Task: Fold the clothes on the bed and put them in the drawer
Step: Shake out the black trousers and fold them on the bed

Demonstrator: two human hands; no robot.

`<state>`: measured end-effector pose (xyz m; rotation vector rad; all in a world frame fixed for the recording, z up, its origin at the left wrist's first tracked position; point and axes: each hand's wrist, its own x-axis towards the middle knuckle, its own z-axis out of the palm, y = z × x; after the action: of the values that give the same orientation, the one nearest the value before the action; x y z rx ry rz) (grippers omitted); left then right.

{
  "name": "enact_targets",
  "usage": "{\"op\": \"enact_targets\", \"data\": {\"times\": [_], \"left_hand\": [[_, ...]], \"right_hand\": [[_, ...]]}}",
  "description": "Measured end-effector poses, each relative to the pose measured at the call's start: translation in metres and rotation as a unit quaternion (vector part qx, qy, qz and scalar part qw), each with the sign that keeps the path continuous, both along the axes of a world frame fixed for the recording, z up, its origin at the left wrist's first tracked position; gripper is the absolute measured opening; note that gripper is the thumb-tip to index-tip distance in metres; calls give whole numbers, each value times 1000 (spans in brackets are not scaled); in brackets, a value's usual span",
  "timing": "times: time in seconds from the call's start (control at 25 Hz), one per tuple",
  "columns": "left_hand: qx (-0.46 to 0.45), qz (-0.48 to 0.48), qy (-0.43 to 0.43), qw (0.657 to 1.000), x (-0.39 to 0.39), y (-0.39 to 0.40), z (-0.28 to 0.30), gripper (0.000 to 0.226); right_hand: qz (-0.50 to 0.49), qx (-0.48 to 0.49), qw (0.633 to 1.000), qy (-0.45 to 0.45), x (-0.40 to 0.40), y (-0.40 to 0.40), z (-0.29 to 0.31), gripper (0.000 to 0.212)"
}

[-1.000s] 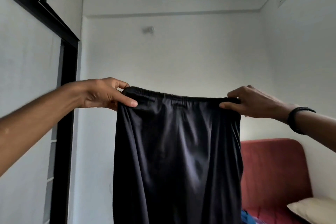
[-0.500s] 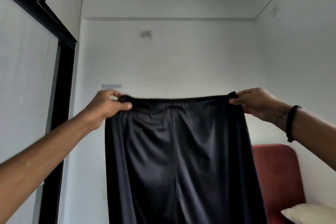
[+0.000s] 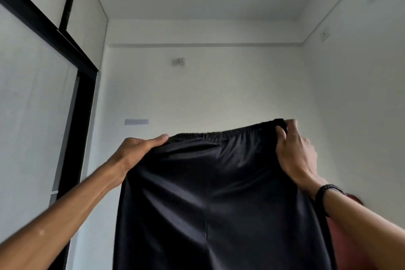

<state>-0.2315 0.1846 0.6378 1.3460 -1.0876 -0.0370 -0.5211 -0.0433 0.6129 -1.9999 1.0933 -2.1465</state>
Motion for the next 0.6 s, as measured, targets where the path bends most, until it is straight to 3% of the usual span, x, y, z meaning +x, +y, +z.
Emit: {"op": "enact_targets", "data": {"times": [0.08, 0.16, 0.28, 0.4, 0.52, 0.6], "left_hand": [[-87, -3, 15, 996, -3, 3, -1, 32], [-158, 2, 83, 984, -7, 5, 2, 23], [-114, -27, 144, 983, -5, 2, 16, 16], [-77, 15, 101, 992, -18, 4, 22, 28], [-135, -82, 45, 986, -42, 31, 27, 25], [-164, -197, 33, 966, -67, 48, 20, 27]], "right_hand": [[37, -27, 999, 1, -4, -4, 6, 22], [120, 17, 991, -56, -7, -2, 13, 19], [171, 70, 974, -128, -9, 0, 29, 16], [108, 62, 980, -152, -6, 8, 36, 21], [30, -48, 960, -275, -13, 32, 23, 26], [78, -200, 900, -379, -27, 59, 10, 19]]}}
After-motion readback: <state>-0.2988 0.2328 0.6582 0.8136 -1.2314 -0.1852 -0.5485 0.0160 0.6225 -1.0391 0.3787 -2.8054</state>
